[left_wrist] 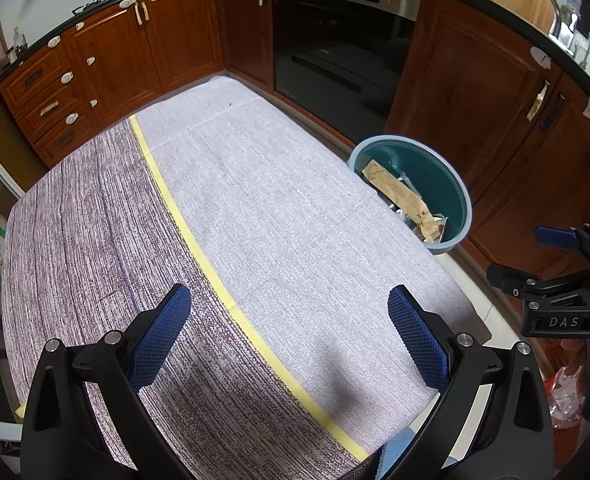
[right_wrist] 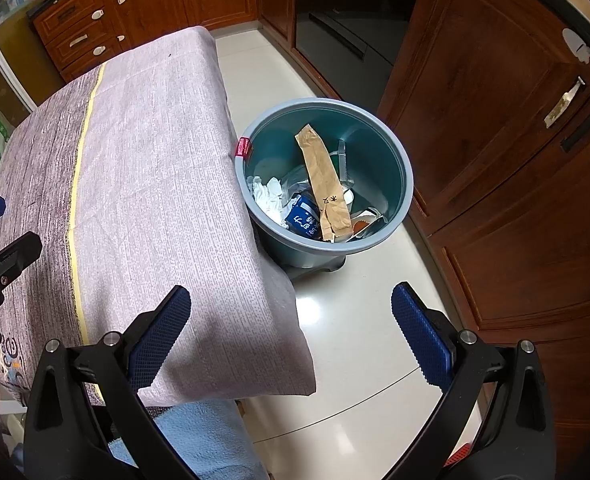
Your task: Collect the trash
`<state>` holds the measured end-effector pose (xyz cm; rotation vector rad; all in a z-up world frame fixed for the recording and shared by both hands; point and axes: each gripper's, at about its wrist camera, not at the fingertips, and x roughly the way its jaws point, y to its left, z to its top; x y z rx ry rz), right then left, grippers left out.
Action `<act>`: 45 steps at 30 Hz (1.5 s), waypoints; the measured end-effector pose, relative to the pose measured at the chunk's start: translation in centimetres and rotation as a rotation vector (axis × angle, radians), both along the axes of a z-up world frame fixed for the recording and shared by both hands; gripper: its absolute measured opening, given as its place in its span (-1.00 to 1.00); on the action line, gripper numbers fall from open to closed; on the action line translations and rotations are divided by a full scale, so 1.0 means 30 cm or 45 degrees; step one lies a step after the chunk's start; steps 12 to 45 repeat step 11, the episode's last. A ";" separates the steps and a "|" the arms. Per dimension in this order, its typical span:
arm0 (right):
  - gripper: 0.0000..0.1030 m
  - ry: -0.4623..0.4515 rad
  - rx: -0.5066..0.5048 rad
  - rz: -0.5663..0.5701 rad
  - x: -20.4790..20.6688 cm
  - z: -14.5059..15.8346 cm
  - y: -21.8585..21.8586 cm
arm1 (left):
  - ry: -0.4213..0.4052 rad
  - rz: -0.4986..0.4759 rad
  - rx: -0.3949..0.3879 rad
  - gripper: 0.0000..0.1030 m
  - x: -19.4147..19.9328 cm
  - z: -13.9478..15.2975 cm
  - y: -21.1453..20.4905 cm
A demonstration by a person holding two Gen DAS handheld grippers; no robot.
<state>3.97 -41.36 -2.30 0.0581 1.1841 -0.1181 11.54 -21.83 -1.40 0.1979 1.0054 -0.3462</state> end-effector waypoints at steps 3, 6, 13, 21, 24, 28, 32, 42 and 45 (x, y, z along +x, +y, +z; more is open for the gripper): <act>0.87 0.000 -0.002 0.000 0.000 0.001 -0.002 | 0.003 0.002 -0.002 0.92 0.001 0.000 -0.002; 0.87 -0.001 -0.004 -0.004 0.001 0.005 -0.009 | 0.008 0.002 -0.003 0.92 0.002 0.001 -0.003; 0.87 -0.001 -0.010 -0.011 0.002 0.009 -0.019 | 0.020 0.006 -0.002 0.92 0.005 -0.004 0.000; 0.87 -0.001 -0.010 -0.011 0.002 0.009 -0.019 | 0.020 0.006 -0.002 0.92 0.005 -0.004 0.000; 0.87 -0.001 -0.010 -0.011 0.002 0.009 -0.019 | 0.020 0.006 -0.002 0.92 0.005 -0.004 0.000; 0.87 -0.001 -0.010 -0.011 0.002 0.009 -0.019 | 0.020 0.006 -0.002 0.92 0.005 -0.004 0.000; 0.87 -0.001 -0.010 -0.011 0.002 0.009 -0.019 | 0.020 0.006 -0.002 0.92 0.005 -0.004 0.000; 0.87 -0.001 -0.010 -0.011 0.002 0.009 -0.019 | 0.020 0.006 -0.002 0.92 0.005 -0.004 0.000; 0.87 -0.001 -0.010 -0.011 0.002 0.009 -0.019 | 0.020 0.006 -0.002 0.92 0.005 -0.004 0.000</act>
